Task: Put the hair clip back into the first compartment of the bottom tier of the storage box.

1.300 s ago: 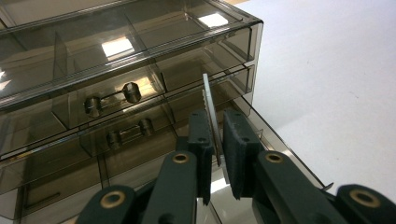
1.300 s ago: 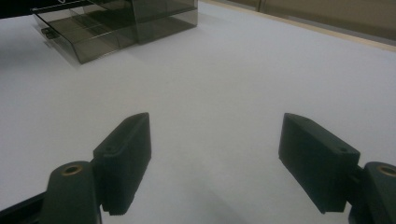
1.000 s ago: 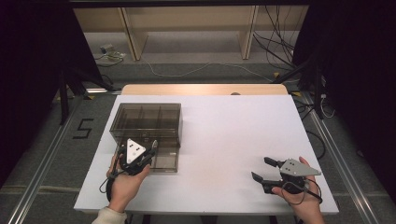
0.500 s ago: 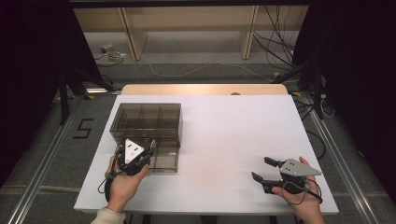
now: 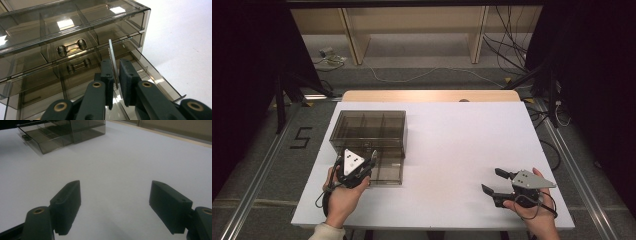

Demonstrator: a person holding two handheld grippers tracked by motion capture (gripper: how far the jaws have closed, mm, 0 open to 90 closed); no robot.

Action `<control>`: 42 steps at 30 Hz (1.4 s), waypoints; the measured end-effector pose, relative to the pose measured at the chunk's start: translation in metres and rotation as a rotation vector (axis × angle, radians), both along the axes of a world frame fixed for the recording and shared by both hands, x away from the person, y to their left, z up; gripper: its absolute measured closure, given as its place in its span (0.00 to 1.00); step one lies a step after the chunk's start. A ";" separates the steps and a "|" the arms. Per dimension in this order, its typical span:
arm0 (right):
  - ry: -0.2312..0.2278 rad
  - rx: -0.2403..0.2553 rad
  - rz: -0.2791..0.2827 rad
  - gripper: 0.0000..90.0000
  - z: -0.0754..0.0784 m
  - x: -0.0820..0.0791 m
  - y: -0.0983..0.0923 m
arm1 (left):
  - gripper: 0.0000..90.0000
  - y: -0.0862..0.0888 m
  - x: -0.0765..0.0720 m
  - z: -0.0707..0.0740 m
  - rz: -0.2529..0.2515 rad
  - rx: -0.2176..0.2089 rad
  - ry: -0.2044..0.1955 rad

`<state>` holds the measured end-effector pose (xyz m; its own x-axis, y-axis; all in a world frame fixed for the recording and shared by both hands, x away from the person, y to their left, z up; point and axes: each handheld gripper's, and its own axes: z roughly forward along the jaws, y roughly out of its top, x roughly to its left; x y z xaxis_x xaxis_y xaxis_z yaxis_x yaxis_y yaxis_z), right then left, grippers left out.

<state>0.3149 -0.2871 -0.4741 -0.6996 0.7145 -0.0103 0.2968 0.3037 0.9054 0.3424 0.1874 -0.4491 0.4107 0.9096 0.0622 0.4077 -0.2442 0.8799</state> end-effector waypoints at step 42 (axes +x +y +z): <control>0.001 0.000 -0.001 0.29 0.000 0.000 0.000 | 0.91 0.013 -0.002 0.000 0.028 0.005 0.001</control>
<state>0.3147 -0.2871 -0.4739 -0.6990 0.7151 -0.0097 0.2979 0.3035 0.9051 0.3407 0.1999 -0.4489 0.3848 0.9206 0.0667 0.4150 -0.2371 0.8784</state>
